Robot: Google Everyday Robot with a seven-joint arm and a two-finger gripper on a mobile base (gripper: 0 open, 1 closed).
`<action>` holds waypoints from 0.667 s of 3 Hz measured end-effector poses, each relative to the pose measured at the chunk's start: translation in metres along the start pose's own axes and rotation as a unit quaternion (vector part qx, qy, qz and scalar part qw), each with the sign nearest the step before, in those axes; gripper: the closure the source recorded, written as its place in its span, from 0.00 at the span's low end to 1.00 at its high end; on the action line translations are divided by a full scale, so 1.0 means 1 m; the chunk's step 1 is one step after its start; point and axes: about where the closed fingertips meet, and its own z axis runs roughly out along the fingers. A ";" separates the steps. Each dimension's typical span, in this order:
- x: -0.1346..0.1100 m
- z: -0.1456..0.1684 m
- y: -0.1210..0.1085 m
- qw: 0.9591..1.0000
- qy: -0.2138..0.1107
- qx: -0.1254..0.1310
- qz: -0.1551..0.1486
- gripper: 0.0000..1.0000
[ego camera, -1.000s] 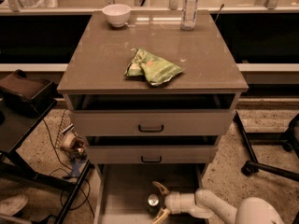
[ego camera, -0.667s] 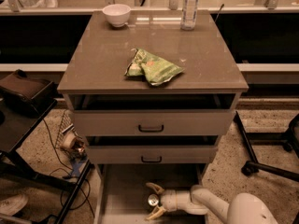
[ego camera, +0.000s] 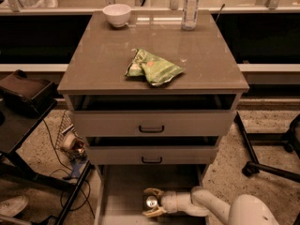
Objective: Pick green can from bottom drawer and place on counter
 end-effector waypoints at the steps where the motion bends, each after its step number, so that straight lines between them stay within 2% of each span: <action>1: 0.000 0.002 0.001 1.000 -0.001 -0.002 0.001 0.84; 2: 0.000 0.005 0.002 1.000 -0.002 -0.003 0.001 1.00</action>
Offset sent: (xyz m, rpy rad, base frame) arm -0.0010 0.0024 -0.0001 0.0025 0.0018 0.0033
